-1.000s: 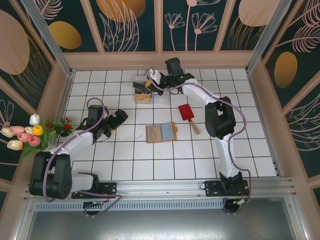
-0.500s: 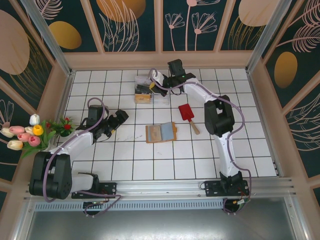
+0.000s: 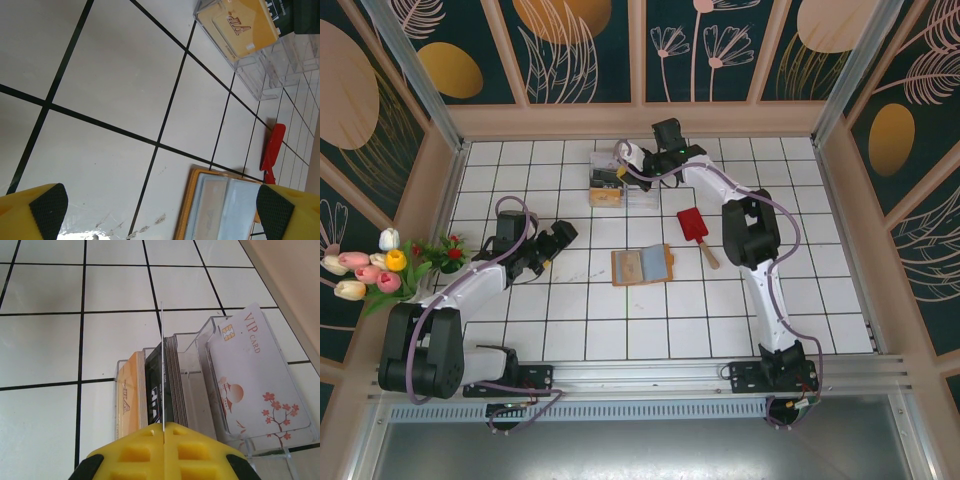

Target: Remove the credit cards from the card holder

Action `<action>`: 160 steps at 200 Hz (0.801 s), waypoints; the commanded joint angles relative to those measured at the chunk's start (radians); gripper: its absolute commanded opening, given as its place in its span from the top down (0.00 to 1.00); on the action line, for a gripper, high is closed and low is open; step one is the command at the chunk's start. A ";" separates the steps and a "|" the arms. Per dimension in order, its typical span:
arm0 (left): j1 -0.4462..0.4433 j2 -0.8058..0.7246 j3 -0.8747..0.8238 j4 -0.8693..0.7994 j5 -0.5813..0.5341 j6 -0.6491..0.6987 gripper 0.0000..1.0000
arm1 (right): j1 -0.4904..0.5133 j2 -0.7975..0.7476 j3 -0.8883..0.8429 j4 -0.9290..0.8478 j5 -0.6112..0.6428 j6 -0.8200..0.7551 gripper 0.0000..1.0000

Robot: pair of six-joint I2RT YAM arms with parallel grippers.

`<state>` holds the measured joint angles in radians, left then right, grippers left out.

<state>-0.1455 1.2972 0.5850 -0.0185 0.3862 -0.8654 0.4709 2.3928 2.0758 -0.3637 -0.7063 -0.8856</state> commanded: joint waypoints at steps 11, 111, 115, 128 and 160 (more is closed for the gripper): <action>0.007 0.014 0.001 0.020 0.025 -0.009 0.01 | 0.006 0.035 0.053 -0.031 -0.003 -0.069 1.00; 0.007 0.032 0.013 0.020 0.045 -0.008 0.02 | 0.031 0.065 0.072 -0.027 0.108 -0.108 1.00; 0.007 0.033 0.016 0.020 0.045 -0.008 0.01 | 0.033 0.065 0.072 -0.029 0.111 -0.110 1.00; 0.008 0.032 0.017 0.018 0.046 -0.006 0.01 | 0.037 0.063 0.067 -0.030 0.120 -0.123 1.00; 0.007 0.030 0.018 0.019 0.047 -0.007 0.01 | 0.040 0.063 0.057 -0.008 0.143 -0.123 1.00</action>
<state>-0.1448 1.3228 0.5850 -0.0078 0.4126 -0.8684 0.5079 2.4275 2.1098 -0.3927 -0.6014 -0.9710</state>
